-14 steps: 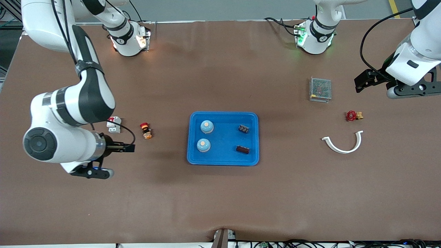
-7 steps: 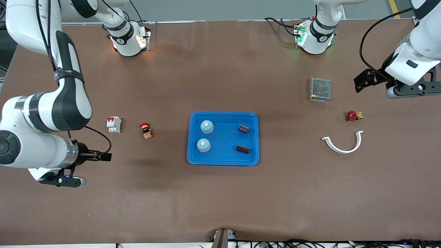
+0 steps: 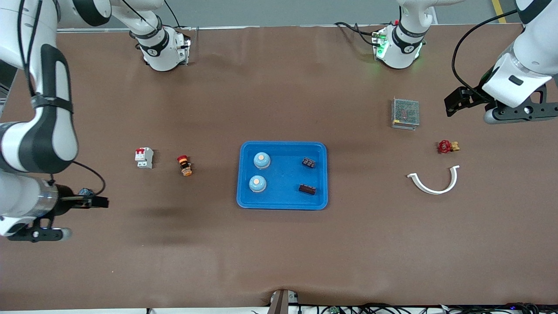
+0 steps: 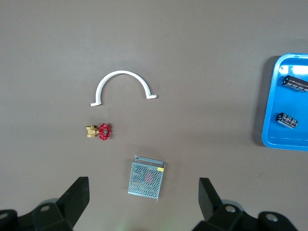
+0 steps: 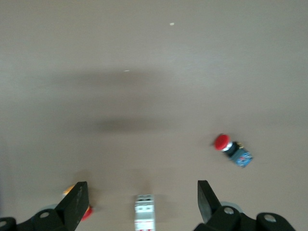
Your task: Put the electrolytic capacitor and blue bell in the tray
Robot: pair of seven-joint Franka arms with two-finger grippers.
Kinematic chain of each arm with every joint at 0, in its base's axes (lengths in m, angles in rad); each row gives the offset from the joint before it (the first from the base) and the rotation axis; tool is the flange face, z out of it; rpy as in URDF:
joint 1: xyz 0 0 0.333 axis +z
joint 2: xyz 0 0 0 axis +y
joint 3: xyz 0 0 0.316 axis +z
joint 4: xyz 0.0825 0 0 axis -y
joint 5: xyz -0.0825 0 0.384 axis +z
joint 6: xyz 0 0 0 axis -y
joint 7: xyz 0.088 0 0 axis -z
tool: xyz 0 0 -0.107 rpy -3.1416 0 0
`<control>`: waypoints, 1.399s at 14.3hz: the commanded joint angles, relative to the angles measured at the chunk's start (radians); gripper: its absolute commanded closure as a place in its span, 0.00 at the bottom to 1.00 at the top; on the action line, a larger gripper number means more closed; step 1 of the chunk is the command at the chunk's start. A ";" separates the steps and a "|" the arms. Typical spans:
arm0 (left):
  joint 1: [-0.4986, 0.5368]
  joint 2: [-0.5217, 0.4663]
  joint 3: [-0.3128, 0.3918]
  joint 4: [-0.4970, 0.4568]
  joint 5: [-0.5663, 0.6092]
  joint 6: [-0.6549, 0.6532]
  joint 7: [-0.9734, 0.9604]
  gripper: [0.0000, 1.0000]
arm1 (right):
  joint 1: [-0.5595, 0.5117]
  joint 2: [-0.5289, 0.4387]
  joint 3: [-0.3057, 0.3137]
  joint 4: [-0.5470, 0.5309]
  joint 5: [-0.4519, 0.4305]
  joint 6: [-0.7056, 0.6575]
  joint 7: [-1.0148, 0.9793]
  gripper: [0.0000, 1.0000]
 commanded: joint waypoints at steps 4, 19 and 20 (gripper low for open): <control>0.004 -0.033 -0.003 -0.023 -0.022 -0.003 0.015 0.00 | -0.090 -0.003 0.016 -0.070 0.005 0.072 -0.114 0.00; 0.012 -0.032 0.000 -0.023 -0.021 0.006 0.009 0.00 | -0.100 -0.052 0.014 -0.145 -0.010 0.003 -0.111 0.00; 0.013 -0.030 0.001 -0.021 -0.021 0.008 0.011 0.00 | -0.097 -0.083 0.014 -0.145 -0.009 -0.021 -0.112 0.00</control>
